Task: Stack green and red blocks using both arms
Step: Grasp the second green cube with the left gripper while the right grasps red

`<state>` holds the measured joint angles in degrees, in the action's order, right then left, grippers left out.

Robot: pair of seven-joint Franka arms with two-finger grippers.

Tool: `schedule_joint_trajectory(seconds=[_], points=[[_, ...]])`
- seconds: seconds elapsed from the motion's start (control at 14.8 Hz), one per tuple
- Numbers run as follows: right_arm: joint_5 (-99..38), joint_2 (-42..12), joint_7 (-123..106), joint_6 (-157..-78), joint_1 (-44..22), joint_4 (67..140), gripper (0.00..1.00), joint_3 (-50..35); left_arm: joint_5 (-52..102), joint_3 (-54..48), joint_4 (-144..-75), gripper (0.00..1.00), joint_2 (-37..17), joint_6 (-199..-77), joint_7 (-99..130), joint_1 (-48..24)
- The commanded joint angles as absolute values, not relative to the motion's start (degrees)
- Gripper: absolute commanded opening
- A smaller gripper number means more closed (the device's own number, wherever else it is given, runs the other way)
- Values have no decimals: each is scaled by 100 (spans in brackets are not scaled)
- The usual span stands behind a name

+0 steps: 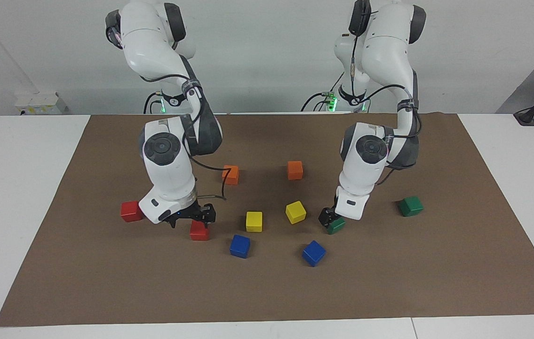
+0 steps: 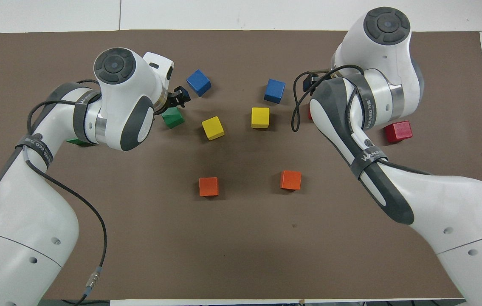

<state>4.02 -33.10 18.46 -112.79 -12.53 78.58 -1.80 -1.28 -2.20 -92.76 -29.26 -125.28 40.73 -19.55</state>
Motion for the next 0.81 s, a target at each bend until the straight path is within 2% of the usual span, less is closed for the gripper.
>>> schedule_joint_trajectory(seconds=[0.0, 0.2, 0.47, 0.74], points=[[396, -3533, 2082, -11460, -1239, 7638, 97, -229, -281, -149, -9483, 100, -2892, -12788, 4271, -2065], [369, -3568, 2145, -11811, -1222, 7699, 97, -237, -281, -149, -9492, 100, -2918, -12867, 4341, -2065], [352, -3568, 2153, -11909, -1222, 7840, 96, -237, -272, -149, -9492, 100, -2927, -12981, 4368, -2057], [343, -3542, 2153, -12278, -1204, 8270, 96, -237, -316, -149, -9483, 100, -2997, -12973, 4403, -2065]])
